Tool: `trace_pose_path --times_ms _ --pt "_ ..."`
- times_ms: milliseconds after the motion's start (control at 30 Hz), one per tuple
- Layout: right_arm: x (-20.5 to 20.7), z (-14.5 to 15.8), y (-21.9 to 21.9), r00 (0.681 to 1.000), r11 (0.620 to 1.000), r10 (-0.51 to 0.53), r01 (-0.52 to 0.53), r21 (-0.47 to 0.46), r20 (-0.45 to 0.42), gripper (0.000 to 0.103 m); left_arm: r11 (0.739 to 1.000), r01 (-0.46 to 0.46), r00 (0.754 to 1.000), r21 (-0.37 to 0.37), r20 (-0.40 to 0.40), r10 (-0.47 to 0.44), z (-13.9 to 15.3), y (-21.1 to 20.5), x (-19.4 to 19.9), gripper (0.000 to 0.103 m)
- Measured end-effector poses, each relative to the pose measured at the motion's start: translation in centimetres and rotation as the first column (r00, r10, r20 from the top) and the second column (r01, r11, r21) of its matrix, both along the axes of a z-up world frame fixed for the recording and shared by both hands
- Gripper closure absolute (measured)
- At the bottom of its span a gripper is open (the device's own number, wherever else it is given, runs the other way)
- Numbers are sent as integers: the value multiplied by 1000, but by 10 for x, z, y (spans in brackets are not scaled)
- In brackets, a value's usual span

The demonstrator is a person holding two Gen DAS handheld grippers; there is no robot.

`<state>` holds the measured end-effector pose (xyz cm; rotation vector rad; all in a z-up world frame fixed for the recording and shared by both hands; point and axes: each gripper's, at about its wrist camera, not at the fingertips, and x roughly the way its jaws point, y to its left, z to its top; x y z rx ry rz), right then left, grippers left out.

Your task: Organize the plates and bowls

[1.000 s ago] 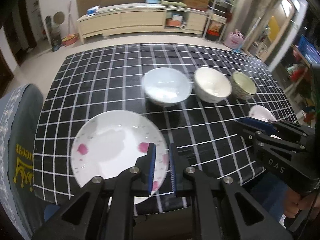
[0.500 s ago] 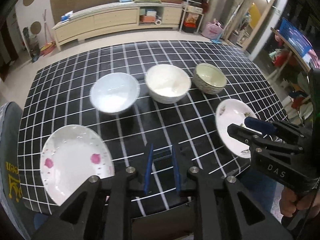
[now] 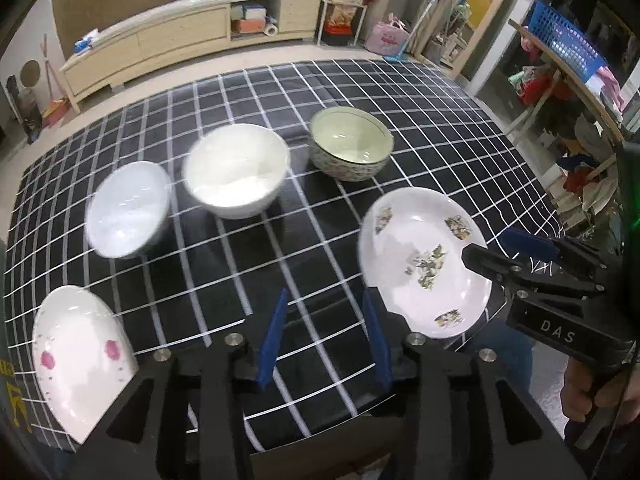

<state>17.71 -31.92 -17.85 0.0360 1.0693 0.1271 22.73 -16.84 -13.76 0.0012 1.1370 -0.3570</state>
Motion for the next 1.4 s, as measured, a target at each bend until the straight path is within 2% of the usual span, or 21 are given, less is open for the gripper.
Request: trace_pose_path --times_ms 367,767,833,900,933,1000,1067,1400 --pt "25 -44 -68 990 994 -108 107 -18 -86 39 999 27 995 21 -98 -25 -50 -49 29 64" --pt "37 -81 -90 984 993 -115 115 -4 -140 39 996 29 990 86 -142 -17 -88 -70 46 64" --pt "37 -84 -88 984 993 -115 115 -7 -137 44 995 34 989 99 -145 -19 -93 -74 47 73" --pt "37 -87 -89 984 994 -109 111 5 -142 59 996 38 989 85 -147 -25 -94 -75 47 80" --pt "36 -88 -90 984 994 -101 105 24 -144 62 996 40 988 77 -149 -28 -95 -76 46 83" --pt "35 -86 -86 986 995 -84 90 33 -141 73 996 47 988 75 -150 -35 -94 -80 46 87" --pt "34 -85 -80 987 997 -71 76 30 -147 79 995 54 989 87 -145 -41 -95 -83 45 89" --pt "24 -83 -59 985 998 -61 61 -10 -160 79 996 39 988 85 -151 -26 -98 -70 36 88"
